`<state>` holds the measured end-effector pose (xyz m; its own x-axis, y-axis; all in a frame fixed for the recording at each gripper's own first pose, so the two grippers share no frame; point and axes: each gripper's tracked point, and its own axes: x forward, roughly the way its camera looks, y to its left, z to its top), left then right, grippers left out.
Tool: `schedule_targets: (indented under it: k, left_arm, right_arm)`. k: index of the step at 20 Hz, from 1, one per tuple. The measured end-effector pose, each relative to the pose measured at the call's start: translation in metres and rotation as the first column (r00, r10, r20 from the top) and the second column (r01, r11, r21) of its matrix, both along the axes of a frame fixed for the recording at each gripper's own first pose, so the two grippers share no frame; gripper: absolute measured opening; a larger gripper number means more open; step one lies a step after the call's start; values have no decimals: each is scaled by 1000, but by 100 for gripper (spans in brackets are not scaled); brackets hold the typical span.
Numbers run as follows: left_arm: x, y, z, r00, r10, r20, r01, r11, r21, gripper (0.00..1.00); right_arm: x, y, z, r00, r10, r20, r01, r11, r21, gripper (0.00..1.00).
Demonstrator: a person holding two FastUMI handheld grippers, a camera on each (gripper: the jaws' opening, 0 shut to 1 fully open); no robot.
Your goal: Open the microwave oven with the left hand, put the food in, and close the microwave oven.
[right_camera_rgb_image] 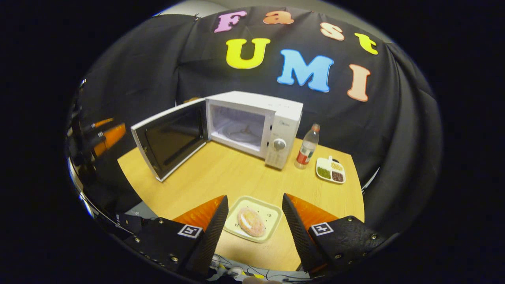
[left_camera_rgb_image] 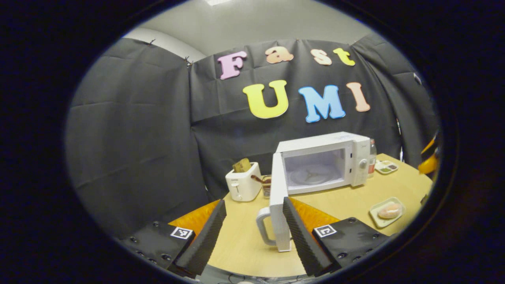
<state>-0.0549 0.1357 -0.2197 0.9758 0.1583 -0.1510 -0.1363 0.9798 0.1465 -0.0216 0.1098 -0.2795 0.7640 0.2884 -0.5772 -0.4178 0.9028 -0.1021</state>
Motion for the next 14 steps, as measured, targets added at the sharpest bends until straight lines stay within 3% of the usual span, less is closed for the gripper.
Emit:
schedule_targets:
  k: [5,11,14]
  left_arm:
    - [-10,-74,81,995,-62,76,65,997,-43,97]
    - [-5,-123,124,995,-75,70,73,997,33,96]
    - [-3,-137,137,994,-80,80,76,996,46,95]
  right_arm:
    - [8,-1,-72,993,94,-77,-96,995,-24,85]
    - [21,15,-147,970,203,-136,-212,975,-58,85]
    - [47,12,-164,969,214,-120,-227,967,-111,85]
